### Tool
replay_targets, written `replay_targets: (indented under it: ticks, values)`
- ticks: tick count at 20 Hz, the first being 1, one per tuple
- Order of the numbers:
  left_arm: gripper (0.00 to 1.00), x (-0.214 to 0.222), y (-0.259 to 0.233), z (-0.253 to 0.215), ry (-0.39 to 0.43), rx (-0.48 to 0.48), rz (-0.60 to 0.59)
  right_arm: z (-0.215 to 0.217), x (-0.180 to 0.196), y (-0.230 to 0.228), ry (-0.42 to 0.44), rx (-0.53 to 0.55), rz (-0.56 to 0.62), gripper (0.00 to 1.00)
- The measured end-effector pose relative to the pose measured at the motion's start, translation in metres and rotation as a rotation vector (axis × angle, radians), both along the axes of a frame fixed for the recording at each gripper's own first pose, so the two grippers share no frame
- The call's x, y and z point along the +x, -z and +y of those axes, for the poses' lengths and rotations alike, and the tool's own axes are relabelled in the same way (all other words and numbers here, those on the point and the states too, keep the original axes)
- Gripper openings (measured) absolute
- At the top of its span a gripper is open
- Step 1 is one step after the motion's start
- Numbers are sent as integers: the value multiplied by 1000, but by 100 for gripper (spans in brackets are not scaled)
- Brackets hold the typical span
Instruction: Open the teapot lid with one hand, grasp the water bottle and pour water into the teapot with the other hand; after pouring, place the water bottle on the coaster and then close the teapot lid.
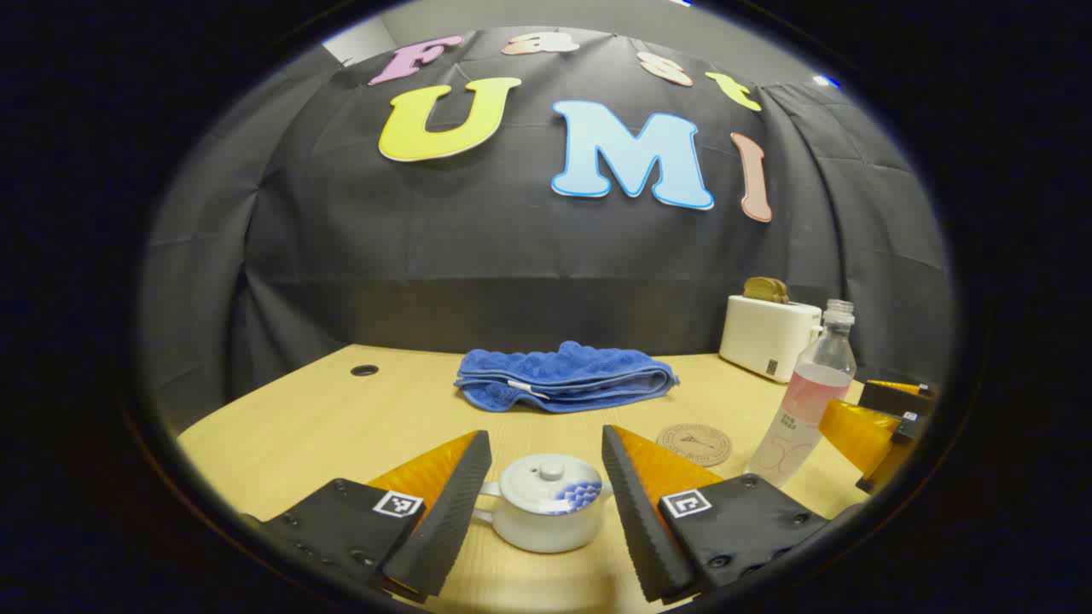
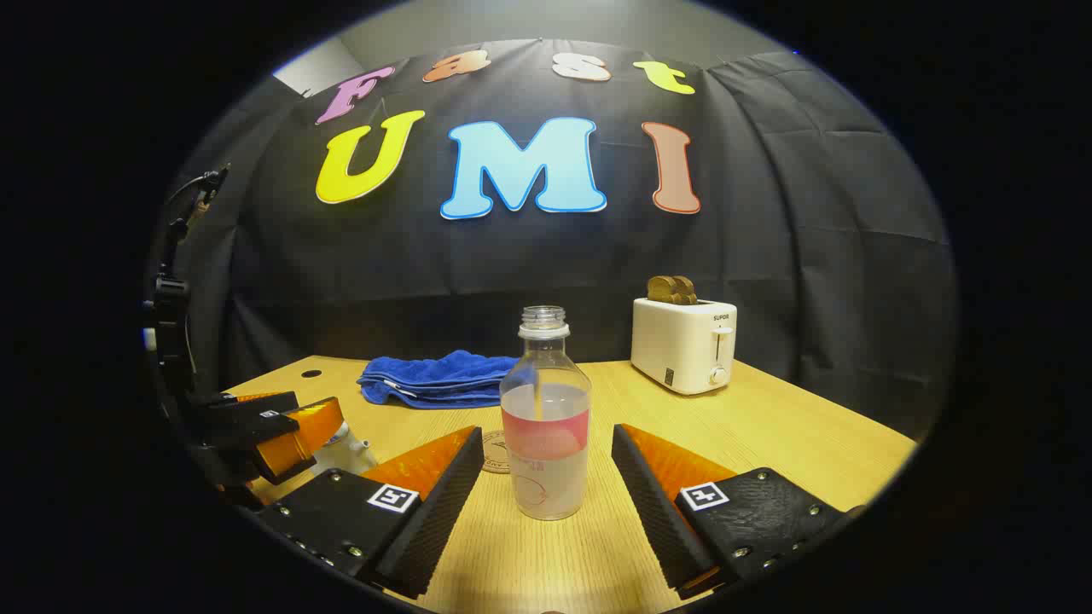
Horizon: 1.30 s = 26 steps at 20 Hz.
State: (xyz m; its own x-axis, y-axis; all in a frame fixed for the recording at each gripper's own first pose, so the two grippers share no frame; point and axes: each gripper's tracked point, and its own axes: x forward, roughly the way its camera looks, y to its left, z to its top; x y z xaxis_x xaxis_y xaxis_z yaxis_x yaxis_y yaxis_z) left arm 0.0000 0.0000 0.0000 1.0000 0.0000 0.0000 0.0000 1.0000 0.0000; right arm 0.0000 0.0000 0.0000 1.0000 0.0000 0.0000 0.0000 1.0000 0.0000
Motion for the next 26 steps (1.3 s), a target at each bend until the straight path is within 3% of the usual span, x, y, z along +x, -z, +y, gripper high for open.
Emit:
replay_targets:
  ticks: [16,20,26]
  values:
    - [83,-6,-13,-3,11,2,-30,-3,3,-4,5,9,-9,96]
    - [77,-1,-9,-3,8,7,-16,-1,2,-3,3,1,-7,96]
    - [77,8,5,2,-10,13,27,-3,3,1,5,5,1,96]
